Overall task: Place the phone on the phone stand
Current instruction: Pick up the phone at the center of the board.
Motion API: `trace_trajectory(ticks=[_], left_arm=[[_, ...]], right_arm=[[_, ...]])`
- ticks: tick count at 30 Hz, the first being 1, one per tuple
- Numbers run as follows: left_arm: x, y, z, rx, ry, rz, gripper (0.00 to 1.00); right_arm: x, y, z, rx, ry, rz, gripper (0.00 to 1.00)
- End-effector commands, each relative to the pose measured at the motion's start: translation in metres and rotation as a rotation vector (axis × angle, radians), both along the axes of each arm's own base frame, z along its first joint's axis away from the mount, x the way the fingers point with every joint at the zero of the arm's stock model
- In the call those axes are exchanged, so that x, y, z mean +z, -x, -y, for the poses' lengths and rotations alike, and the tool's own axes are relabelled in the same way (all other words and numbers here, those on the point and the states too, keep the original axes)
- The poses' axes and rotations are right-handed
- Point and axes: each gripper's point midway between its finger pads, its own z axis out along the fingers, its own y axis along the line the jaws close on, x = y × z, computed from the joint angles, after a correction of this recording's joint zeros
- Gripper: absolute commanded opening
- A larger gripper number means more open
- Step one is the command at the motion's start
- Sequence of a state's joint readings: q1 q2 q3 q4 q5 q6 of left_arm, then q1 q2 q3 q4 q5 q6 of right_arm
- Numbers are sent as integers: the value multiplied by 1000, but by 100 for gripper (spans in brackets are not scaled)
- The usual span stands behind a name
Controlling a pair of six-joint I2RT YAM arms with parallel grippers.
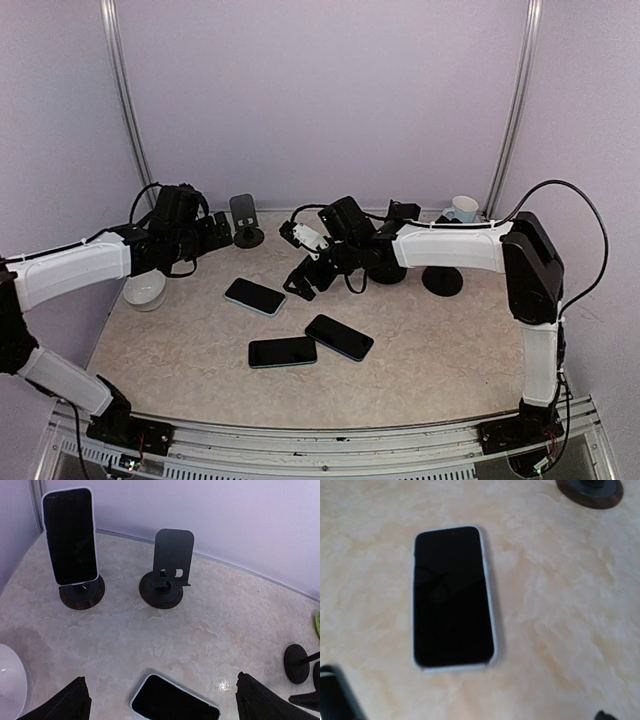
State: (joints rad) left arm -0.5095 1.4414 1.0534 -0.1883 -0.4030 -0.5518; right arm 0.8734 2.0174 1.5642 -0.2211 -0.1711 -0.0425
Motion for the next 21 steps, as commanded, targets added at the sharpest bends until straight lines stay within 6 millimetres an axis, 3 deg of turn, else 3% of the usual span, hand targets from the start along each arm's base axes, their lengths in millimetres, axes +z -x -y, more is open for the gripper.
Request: trace_trajectory(ticks=[1, 6, 11, 21], left_arm=[[-4, 42, -7, 21, 39, -2, 99], [-8, 83, -19, 28, 63, -2, 99], [-16, 110, -29, 37, 75, -8, 99], [-20, 117, -31, 35, 78, -2, 99]], right_arm=[[-22, -3, -22, 63, 42, -14, 100], [-44, -15, -49, 94, 56, -23, 100], [-59, -25, -67, 102, 66, -23, 100], [-83, -41, -80, 68, 69, -2, 100]])
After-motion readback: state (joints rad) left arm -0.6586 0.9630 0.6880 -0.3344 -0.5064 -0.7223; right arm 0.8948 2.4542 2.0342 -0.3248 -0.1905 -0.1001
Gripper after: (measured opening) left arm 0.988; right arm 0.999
